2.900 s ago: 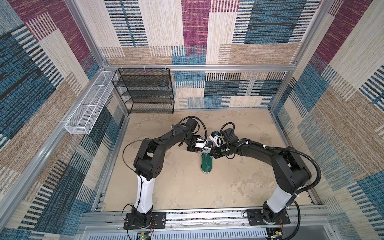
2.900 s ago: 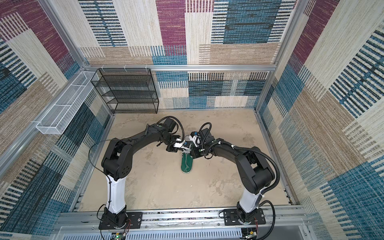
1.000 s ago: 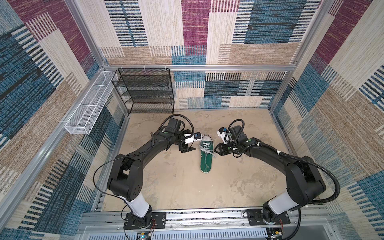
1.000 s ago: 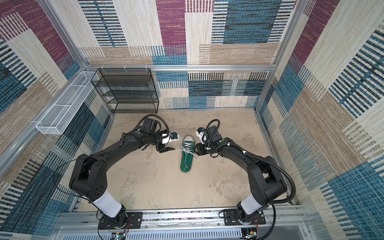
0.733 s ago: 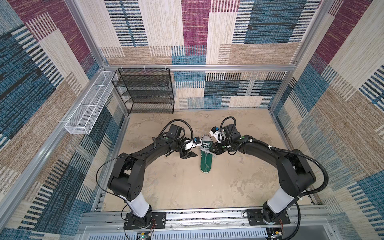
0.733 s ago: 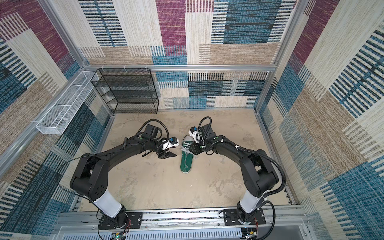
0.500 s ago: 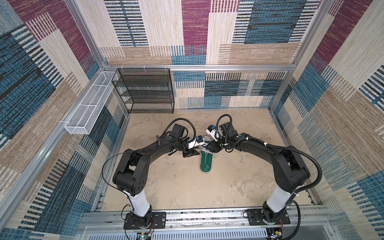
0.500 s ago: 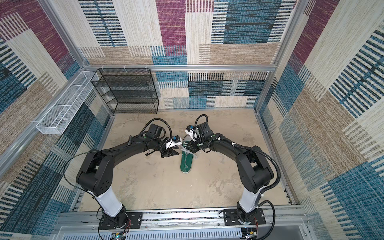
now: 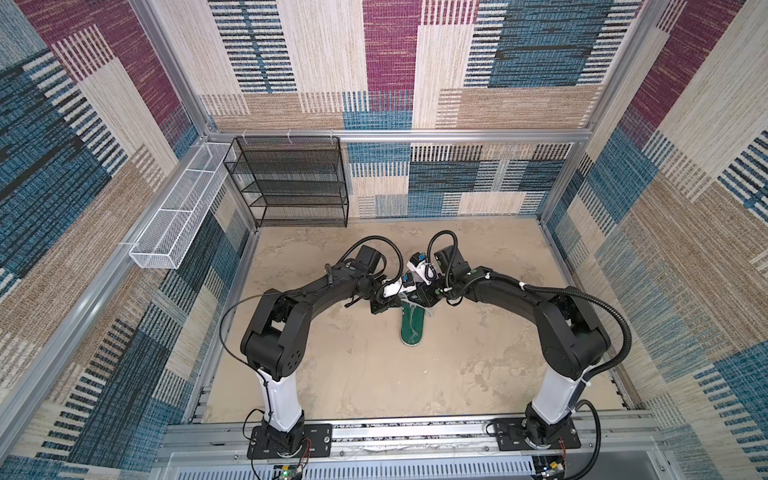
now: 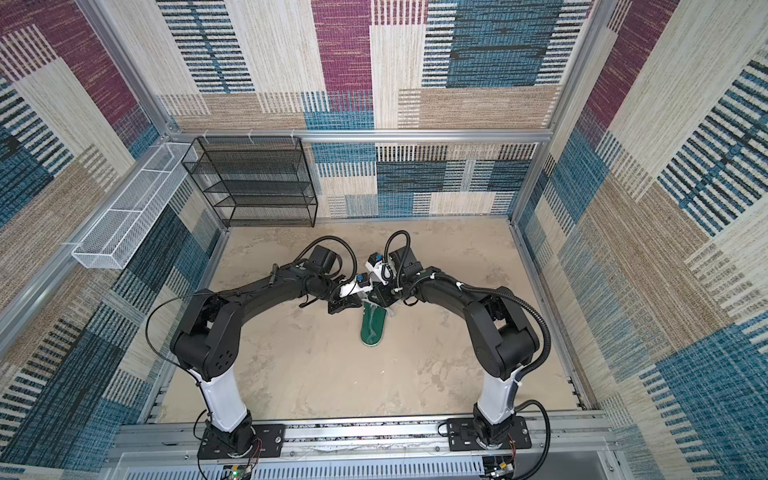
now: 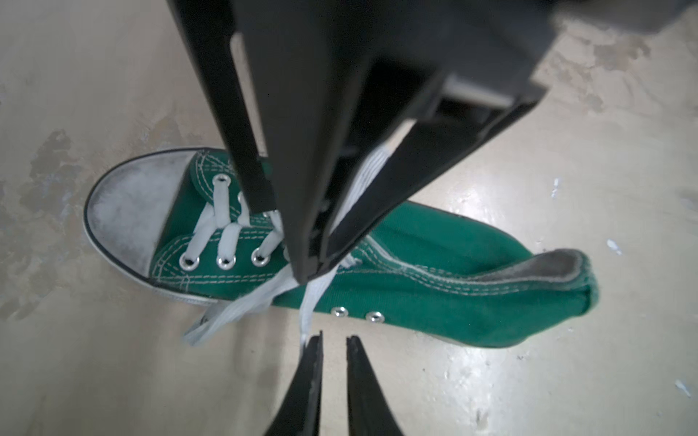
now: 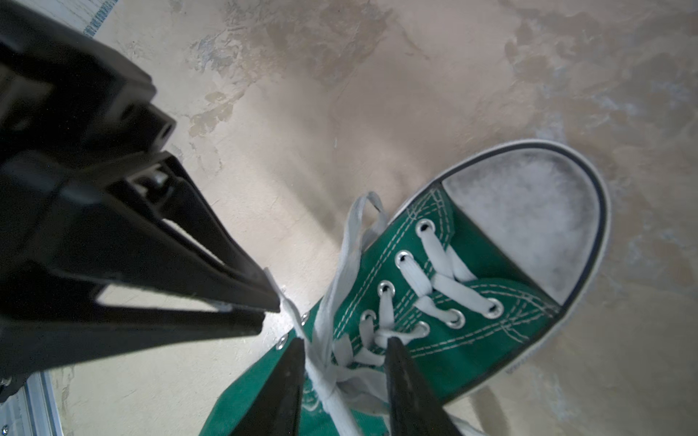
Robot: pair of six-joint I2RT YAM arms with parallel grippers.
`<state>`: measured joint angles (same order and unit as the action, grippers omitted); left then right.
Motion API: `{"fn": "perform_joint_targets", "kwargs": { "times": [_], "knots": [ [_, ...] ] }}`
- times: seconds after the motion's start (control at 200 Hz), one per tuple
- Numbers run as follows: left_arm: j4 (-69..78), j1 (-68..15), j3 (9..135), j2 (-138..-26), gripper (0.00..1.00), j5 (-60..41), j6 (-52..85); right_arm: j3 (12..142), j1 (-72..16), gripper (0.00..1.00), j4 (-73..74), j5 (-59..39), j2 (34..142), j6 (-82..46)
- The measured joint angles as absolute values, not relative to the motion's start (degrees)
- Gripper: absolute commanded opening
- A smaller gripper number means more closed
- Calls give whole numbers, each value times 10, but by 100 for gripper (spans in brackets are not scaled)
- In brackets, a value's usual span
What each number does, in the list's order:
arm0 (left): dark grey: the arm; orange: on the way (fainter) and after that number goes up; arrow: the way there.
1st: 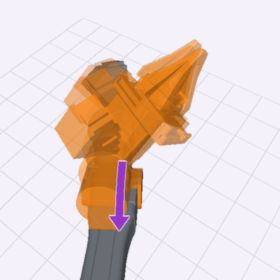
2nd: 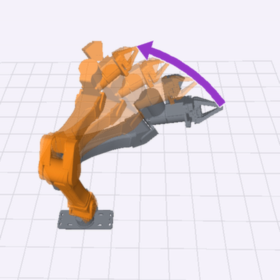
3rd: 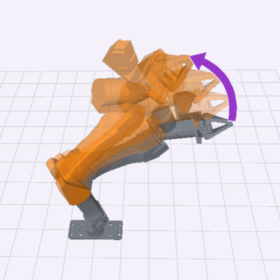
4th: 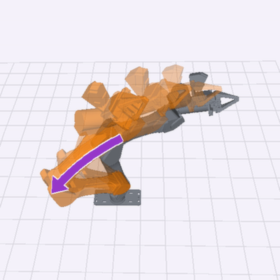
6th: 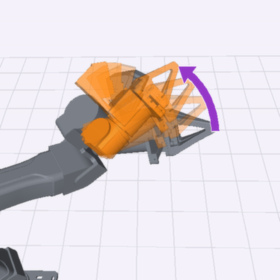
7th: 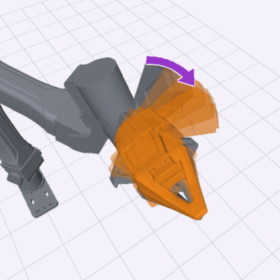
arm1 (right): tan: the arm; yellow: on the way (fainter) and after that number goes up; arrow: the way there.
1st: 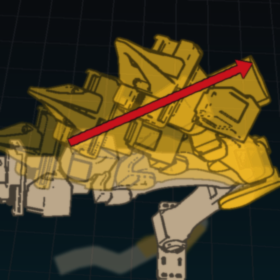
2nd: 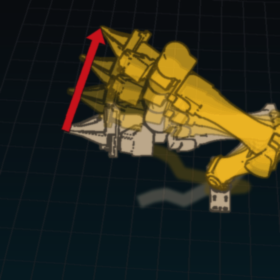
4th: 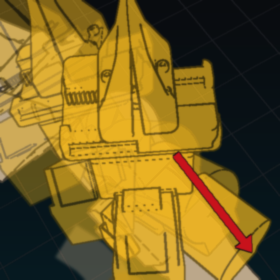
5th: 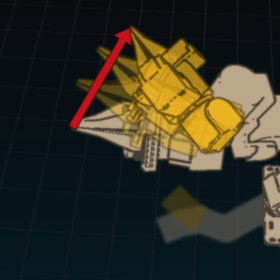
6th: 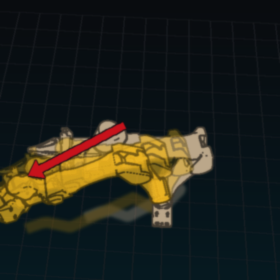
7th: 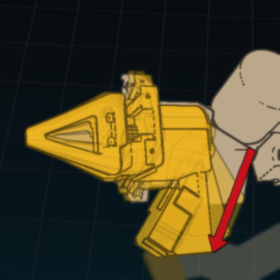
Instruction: Tie the shoes
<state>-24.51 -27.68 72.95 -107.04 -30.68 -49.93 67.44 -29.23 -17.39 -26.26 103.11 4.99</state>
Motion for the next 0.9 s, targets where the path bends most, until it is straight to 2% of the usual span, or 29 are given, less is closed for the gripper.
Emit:
{"fn": "perform_joint_targets", "kwargs": {
  "times": [0.035, 0.23, 0.331, 0.401, 0.466, 0.561, 0.651, 0.736, 0.901],
  "knots": [
    [-247, -277, 729, -1071, 0, -298, -500, 674, -293, 38, -172, -265, 1031, 50],
    [-249, -279, 716, -1065, 0, -265, -508, 670, -295, 38, -168, -268, 1035, 50],
    [-233, -279, 692, -1044, 18, -258, -510, 670, -295, 38, -166, -268, 1035, 50],
    [-214, -279, 674, -1032, 25, -257, -510, 670, -295, 37, -166, -267, 1035, 50],
    [-199, -279, 668, -1030, 39, -257, -510, 667, -295, 38, -164, -265, 1032, 48],
    [-186, -279, 673, -1034, 45, -258, -510, 657, -295, 38, -164, -263, 1022, 45],
    [-178, -279, 684, -1041, 45, -261, -509, 656, -295, 38, -163, -263, 1018, 45],
    [-174, -279, 691, -1045, 41, -268, -508, 656, -295, 37, -163, -263, 1018, 45],
    [-168, -279, 696, -1050, 23, -276, -507, 656, -295, 37, -163, -263, 1018, 45]
  ]
}}
